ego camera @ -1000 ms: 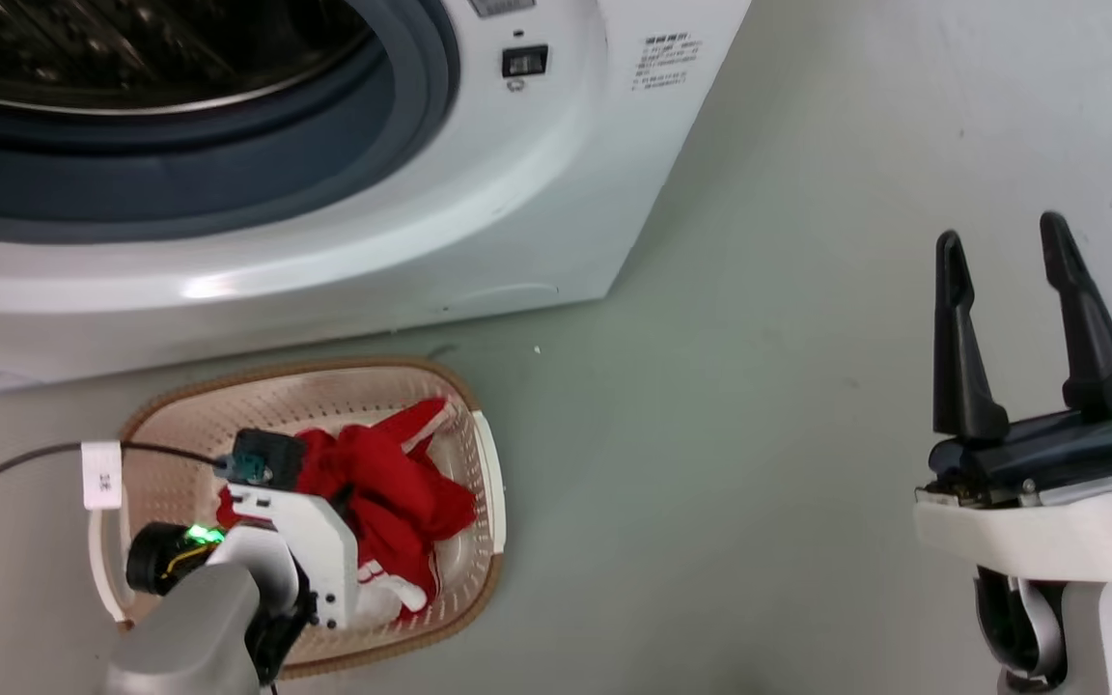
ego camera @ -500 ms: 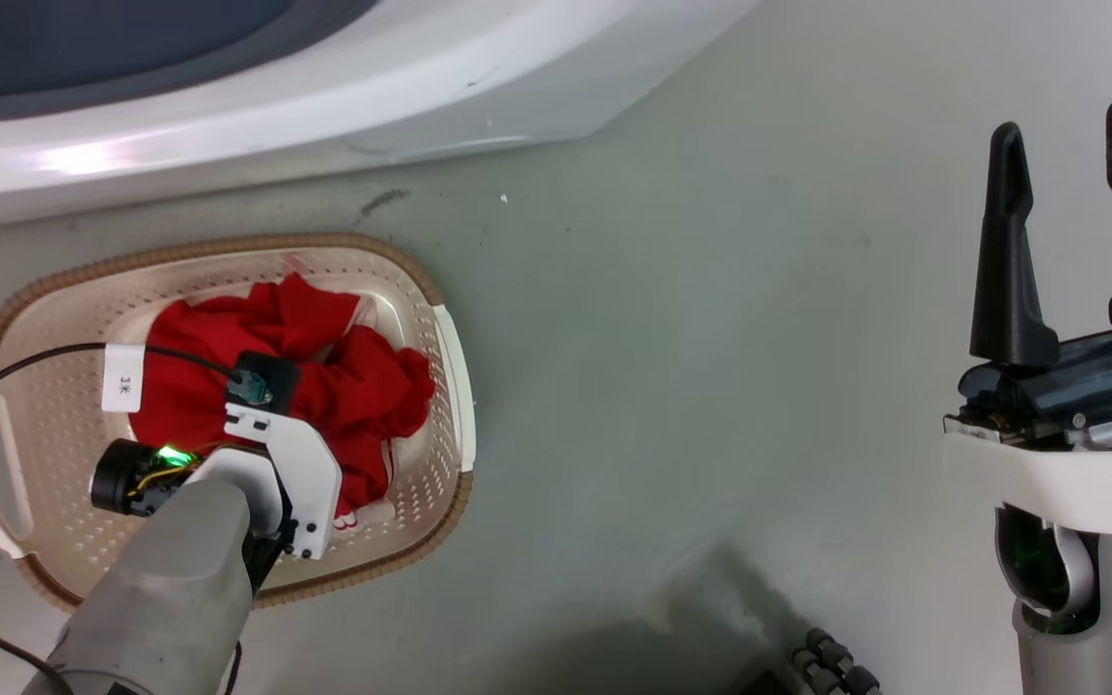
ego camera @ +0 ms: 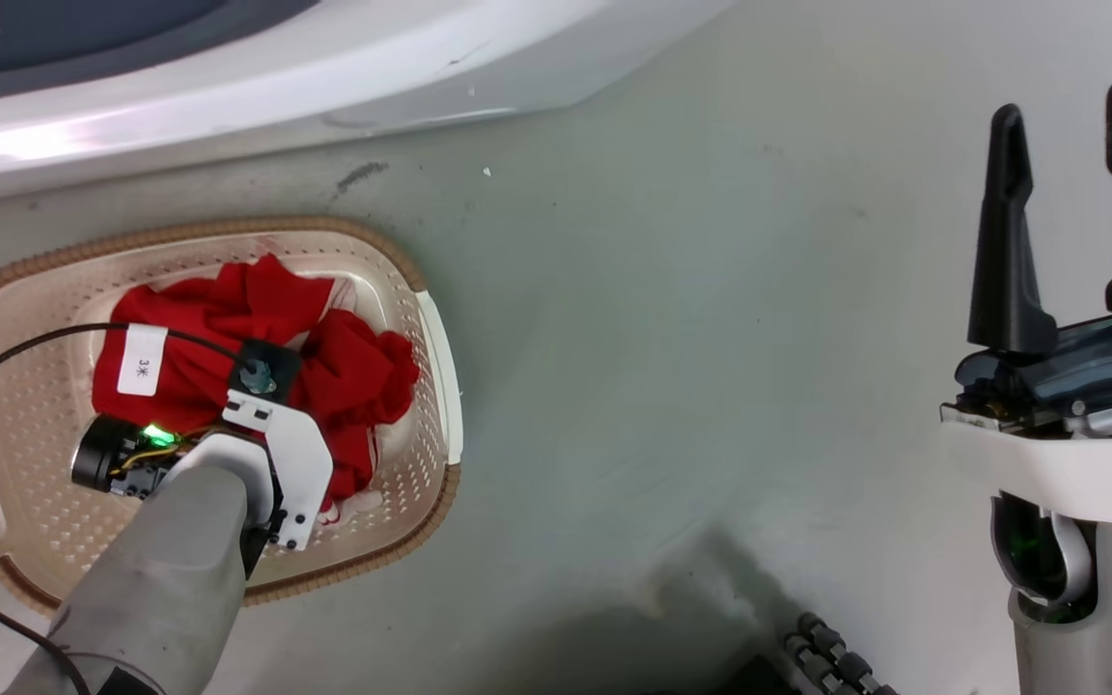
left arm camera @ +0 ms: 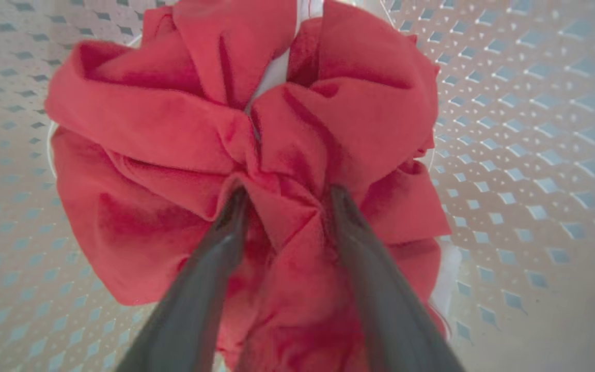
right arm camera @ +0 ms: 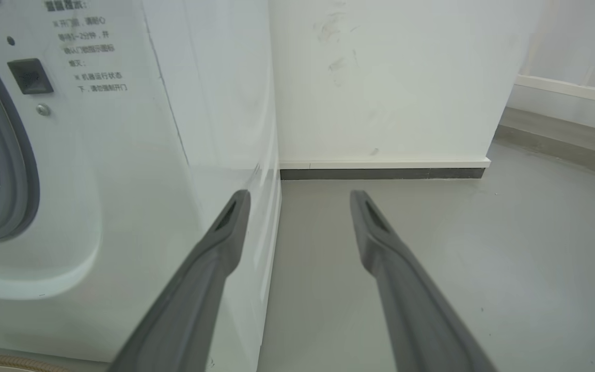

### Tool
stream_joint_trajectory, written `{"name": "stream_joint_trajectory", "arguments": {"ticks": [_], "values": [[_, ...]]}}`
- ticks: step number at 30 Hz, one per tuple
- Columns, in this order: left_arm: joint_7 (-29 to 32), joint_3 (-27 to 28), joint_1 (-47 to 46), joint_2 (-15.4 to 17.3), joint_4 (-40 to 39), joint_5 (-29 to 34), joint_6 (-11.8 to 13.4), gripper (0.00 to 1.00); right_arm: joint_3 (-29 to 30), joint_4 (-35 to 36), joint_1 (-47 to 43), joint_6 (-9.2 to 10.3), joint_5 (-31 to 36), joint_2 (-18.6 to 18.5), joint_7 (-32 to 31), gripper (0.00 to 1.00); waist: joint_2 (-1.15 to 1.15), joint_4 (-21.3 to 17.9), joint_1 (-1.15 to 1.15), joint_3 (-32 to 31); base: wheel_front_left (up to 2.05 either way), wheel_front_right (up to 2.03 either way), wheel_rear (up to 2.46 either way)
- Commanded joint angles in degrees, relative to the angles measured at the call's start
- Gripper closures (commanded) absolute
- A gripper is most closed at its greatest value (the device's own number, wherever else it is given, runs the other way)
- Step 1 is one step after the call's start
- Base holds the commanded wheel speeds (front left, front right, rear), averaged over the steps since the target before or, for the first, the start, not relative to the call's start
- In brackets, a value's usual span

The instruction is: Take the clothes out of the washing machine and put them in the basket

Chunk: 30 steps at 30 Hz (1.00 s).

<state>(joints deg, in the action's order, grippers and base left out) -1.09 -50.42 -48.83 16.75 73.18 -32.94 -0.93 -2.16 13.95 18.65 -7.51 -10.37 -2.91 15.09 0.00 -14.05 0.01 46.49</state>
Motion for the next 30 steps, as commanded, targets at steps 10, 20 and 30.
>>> {"name": "stream_joint_trajectory", "arguments": {"ticks": [10, 20, 30], "values": [[-10.6, 0.4, 4.5, -3.2, -0.2, -1.1, 0.0, 0.0, -0.4, -2.7, -3.6, 0.04, 2.1, 0.0, 0.1, 0.0, 0.0, 2.9, -0.01, -11.7, 0.0, 0.0, 0.0], [-14.1, 8.8, 11.7, -3.0, -13.5, -2.4, 4.0, 0.0, 0.1, -5.9, -8.9, 0.04, 4.3, 0.0, 0.1, 0.0, 0.0, 6.1, -0.01, -22.2, 0.0, 0.0, 0.0], [-14.1, 25.7, 27.7, -3.5, -37.9, 8.9, 8.7, 0.0, 0.2, -7.7, -14.4, 0.04, 6.2, 0.0, 0.1, 0.0, 0.0, 8.7, -0.01, -31.8, 0.0, 0.0, 0.0]]}}
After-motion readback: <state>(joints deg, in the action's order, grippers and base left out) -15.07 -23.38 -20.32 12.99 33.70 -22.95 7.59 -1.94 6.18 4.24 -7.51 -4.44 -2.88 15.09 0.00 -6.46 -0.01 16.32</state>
